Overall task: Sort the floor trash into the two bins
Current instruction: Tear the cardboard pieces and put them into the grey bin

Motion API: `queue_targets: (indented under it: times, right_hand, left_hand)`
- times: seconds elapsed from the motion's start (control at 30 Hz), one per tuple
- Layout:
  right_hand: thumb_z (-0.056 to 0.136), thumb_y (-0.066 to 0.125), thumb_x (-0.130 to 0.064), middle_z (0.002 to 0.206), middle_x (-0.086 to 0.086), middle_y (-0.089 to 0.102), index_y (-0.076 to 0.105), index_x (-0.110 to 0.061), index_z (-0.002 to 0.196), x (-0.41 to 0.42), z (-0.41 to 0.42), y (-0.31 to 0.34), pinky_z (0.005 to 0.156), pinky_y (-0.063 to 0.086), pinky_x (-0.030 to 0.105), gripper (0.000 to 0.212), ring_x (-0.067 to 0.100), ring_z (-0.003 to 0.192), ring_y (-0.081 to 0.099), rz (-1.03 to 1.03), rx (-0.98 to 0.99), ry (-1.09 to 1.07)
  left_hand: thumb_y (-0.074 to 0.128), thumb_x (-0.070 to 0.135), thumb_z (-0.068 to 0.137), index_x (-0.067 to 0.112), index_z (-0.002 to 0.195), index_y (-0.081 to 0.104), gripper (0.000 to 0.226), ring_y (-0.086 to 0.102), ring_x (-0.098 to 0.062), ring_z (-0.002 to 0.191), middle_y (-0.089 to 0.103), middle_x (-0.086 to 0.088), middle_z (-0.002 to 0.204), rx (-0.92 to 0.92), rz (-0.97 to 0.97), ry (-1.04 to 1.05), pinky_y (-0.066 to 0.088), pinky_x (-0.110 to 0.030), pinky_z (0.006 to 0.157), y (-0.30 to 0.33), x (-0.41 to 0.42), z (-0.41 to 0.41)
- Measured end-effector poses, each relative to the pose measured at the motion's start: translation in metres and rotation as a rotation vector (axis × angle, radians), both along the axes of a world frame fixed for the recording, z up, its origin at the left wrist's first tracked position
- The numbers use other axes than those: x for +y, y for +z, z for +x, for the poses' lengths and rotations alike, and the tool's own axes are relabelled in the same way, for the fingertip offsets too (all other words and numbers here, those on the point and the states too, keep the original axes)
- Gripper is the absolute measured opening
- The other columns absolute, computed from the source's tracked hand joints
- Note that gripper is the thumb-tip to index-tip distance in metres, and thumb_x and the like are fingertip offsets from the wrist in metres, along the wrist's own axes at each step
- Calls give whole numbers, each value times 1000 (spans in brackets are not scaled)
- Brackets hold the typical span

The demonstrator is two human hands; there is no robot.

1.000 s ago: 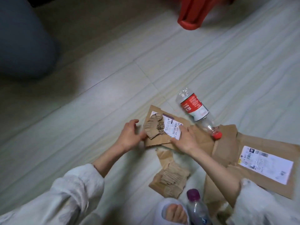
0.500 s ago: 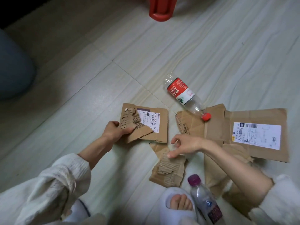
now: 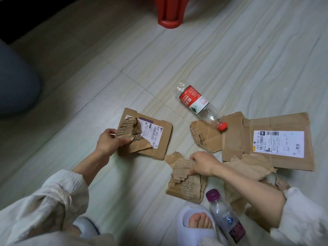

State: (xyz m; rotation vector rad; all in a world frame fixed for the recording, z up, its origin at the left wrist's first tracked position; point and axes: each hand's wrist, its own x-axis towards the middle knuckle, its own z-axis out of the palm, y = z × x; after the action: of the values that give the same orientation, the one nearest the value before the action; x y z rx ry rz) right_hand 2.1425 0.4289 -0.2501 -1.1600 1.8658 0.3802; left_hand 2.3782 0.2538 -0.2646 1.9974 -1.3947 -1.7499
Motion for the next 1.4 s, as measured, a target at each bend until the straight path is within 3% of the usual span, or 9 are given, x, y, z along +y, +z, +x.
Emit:
queue_targets:
  times: [0.2,0.33,0.47,0.6,0.73,0.9,1.07,1.17,1.4]
  right_hand:
    - [75,74,-27,109,3,62,63,-21,99,-32,-8,20,91,46,34,27,23,108,54,-145,-79,-154]
    - [78,72,-21,85,-7,55,65,-22,93,-65,-6,54,59,37,4,17,9,89,51,-226,-158,-126]
    - [76,74,-14,73,-8,57,57,-28,69,-103,-4,90,64,39,16,23,5,73,52,-273,-319,-233]
    - [78,71,-5,76,4,63,65,-11,80,-157,4,140,67,45,20,9,13,72,57,-391,-530,-406]
    - [81,67,-6,75,5,66,65,-11,82,-220,32,185,60,46,21,5,13,67,60,-621,-622,-502]
    - [85,62,-6,79,6,66,65,-13,84,-284,83,215,63,46,25,8,15,70,59,-823,-751,-618]
    - [87,60,-6,86,9,68,65,-7,93,-310,135,220,70,50,29,8,21,78,63,-871,-874,-713]
    - [88,59,-7,88,9,67,65,-10,89,-320,152,220,72,50,29,7,20,79,62,-893,-876,-730]
    - [88,59,-8,84,5,66,64,-10,92,-324,154,221,70,50,28,7,17,77,62,-917,-856,-734]
  left_hand:
    - [78,8,70,17,90,57,31,59,-22,77,61,-9,83,76,-139,9,49,-35,76,18,-16,1]
    - [76,5,72,23,82,55,30,59,-21,74,63,-8,82,126,-235,33,45,-25,62,45,-35,7]
    - [74,3,73,20,83,56,27,60,-19,76,66,-7,87,139,-390,69,48,-19,50,95,-61,23]
    - [74,5,74,14,90,57,25,56,-1,65,62,9,72,113,-687,131,43,-8,54,167,-92,46]
    - [73,8,75,22,88,55,26,58,0,71,66,9,81,110,-982,221,46,-23,67,231,-125,78]
    - [68,-1,76,24,91,56,31,56,7,71,62,13,82,2,-1263,303,42,-7,65,279,-155,127]
    - [67,-3,69,19,95,60,34,60,-22,90,65,1,92,-309,-1263,280,48,-35,83,258,-184,187]
    - [70,-1,71,16,98,64,32,60,-27,94,67,-4,96,-473,-1157,127,45,-36,82,225,-190,205]
    - [64,24,85,14,119,60,36,56,-26,104,60,-6,114,-419,-1111,-66,44,-38,88,185,-183,205]
